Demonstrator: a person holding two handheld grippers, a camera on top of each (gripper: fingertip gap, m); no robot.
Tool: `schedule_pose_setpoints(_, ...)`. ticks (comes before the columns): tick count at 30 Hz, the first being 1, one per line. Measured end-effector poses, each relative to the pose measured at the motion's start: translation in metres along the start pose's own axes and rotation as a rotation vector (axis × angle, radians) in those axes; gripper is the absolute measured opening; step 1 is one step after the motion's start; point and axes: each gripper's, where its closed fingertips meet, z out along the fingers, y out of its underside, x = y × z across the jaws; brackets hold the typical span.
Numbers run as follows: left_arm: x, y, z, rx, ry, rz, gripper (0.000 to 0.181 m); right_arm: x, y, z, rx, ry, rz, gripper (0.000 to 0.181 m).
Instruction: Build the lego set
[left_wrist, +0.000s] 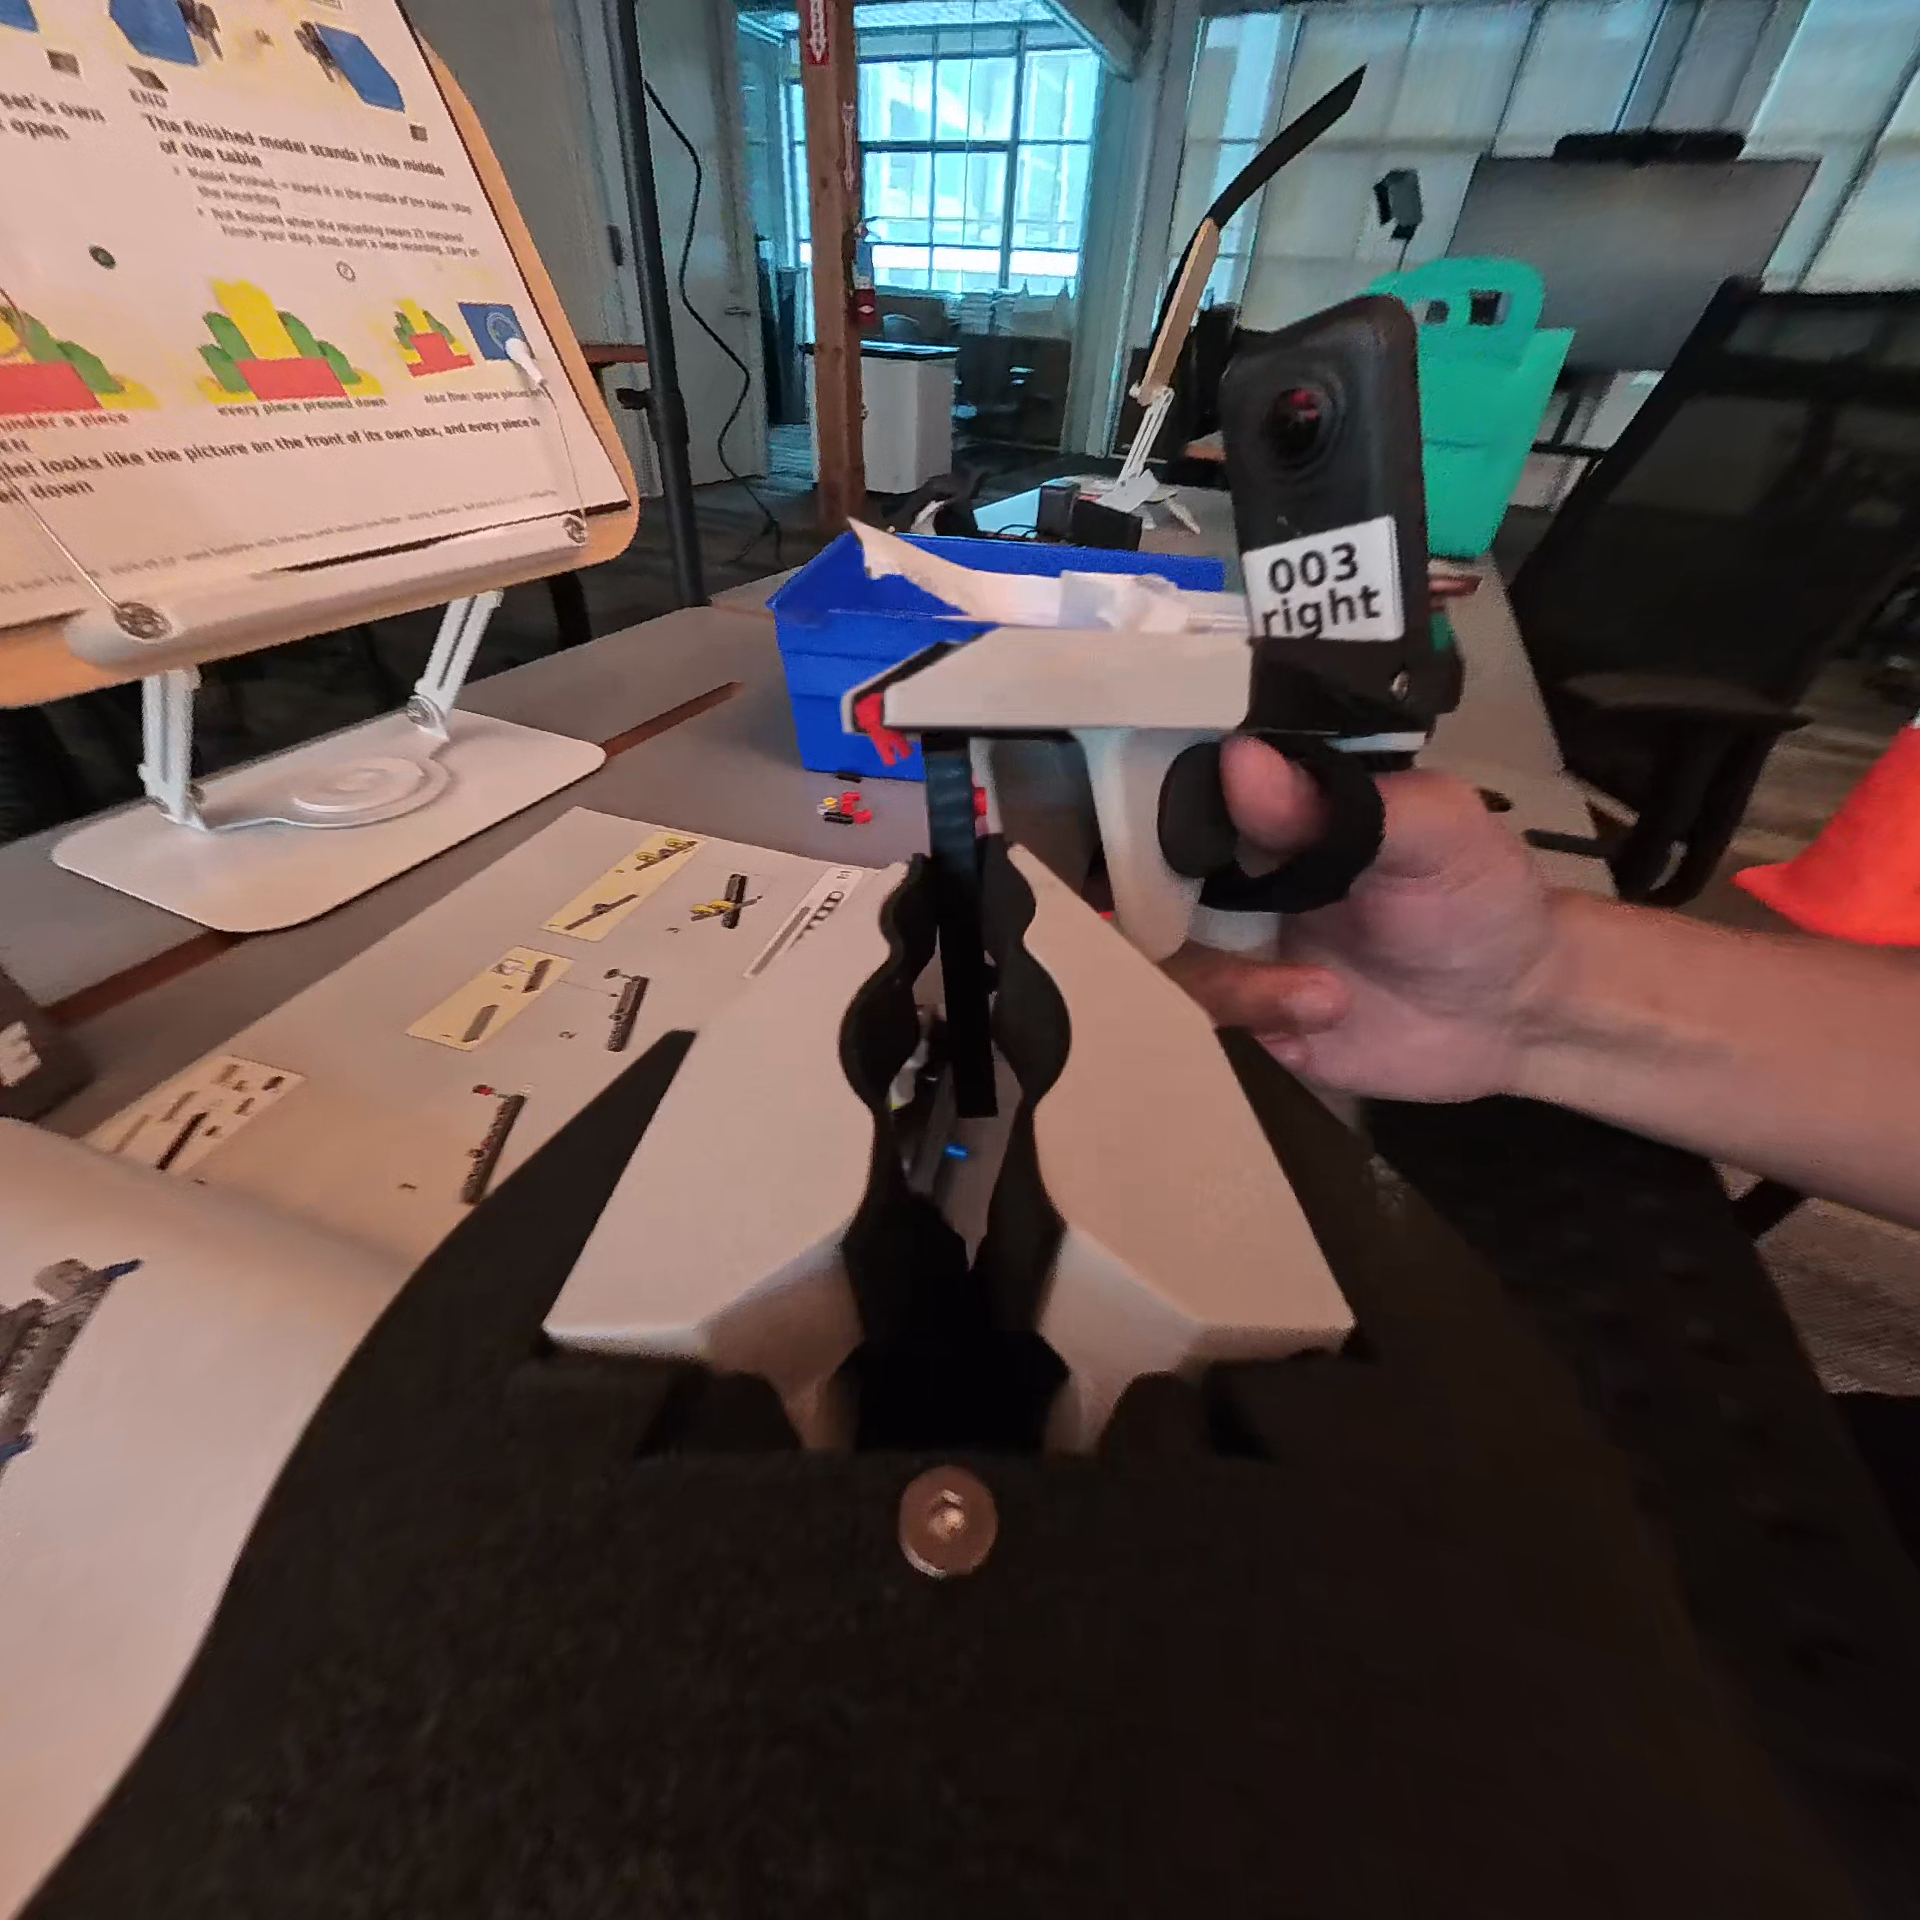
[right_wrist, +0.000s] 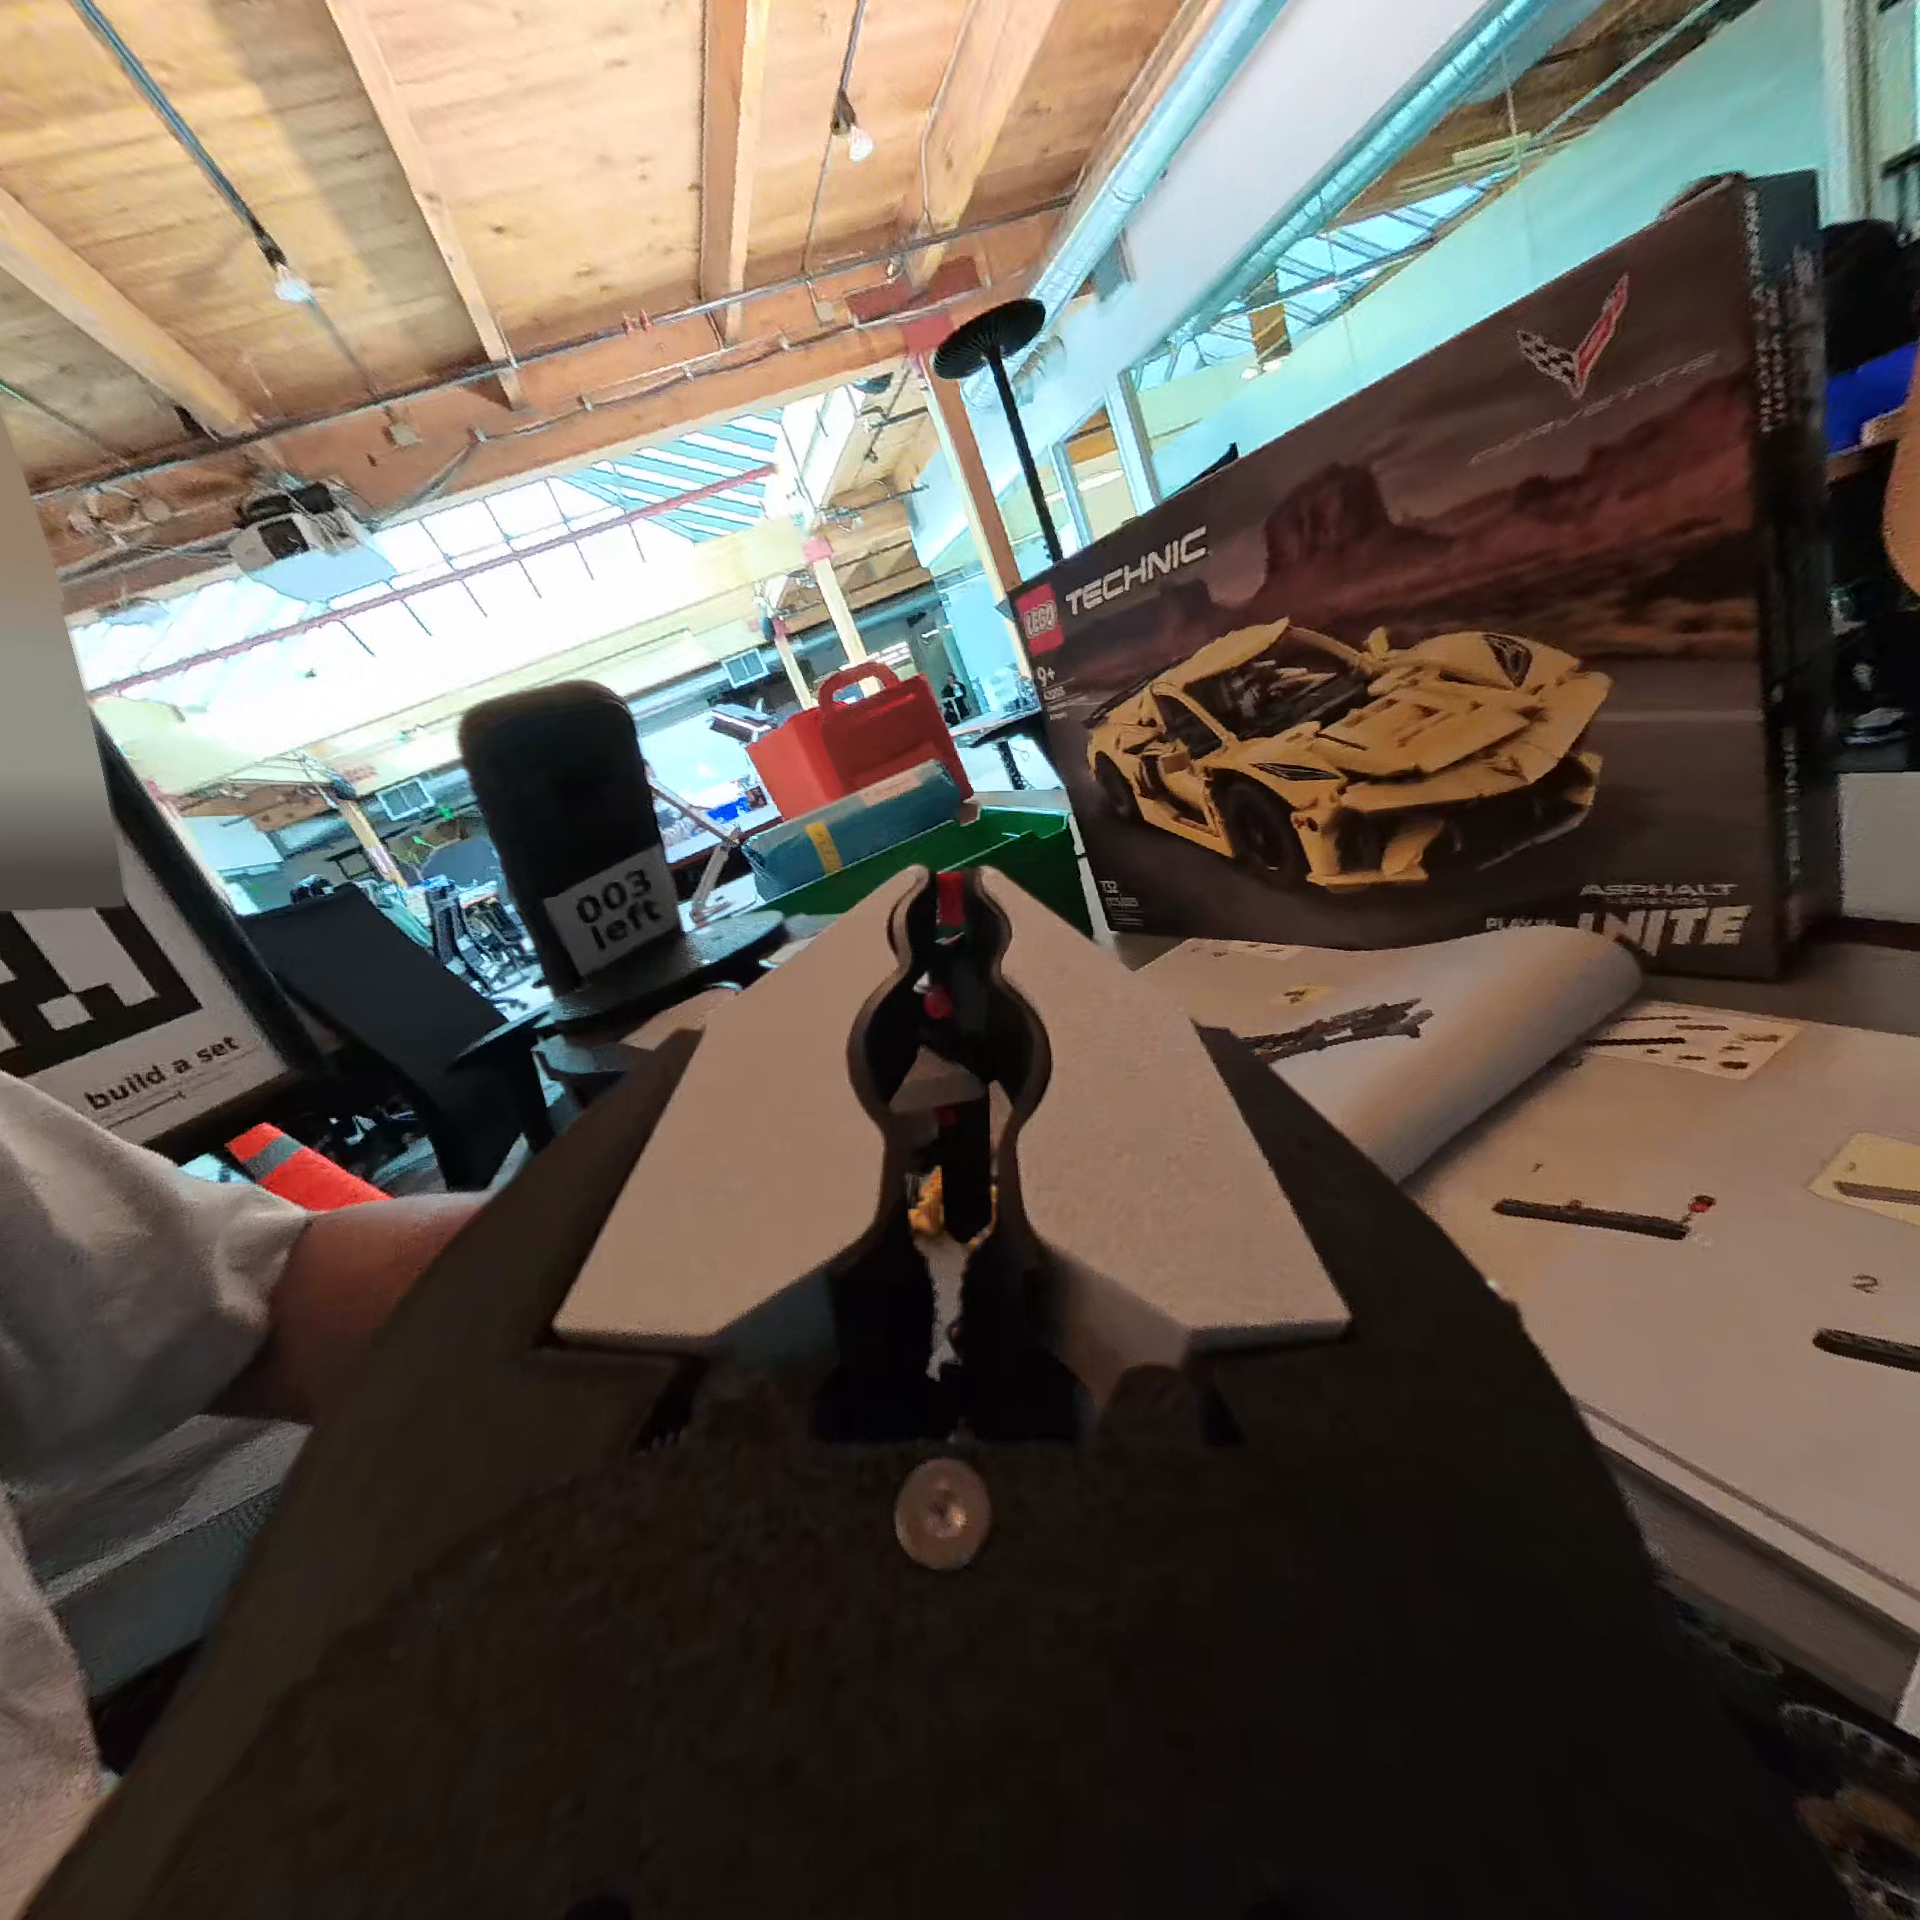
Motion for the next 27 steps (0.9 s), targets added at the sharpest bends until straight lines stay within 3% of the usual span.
schedule_pose_setpoints(4, -0.014, 0.003, -0.002, -0.032, -0.100, 0.105, 0.005, 0.002, 0.002, -0.005, -0.013, 0.010, 0.002, 0.004)
schedule_pose_setpoints(9, -0.017, 0.001, -0.004, -0.035, -0.110, 0.115, 0.006, 0.006, 0.000, -0.008, 0.005, 0.039, -0.040, 0.004)
schedule_pose_setpoints(16, -0.015, 0.012, 0.000, -0.111, -0.203, 0.393, 0.006, 0.011, 0.002, -0.005, -0.010, 0.058, -0.014, 0.004)
schedule_pose_setpoints(27, -0.021, 0.009, -0.003, -0.109, -0.233, 0.406, 0.006, 0.013, 0.008, -0.010, -0.026, 0.070, -0.005, 0.004)
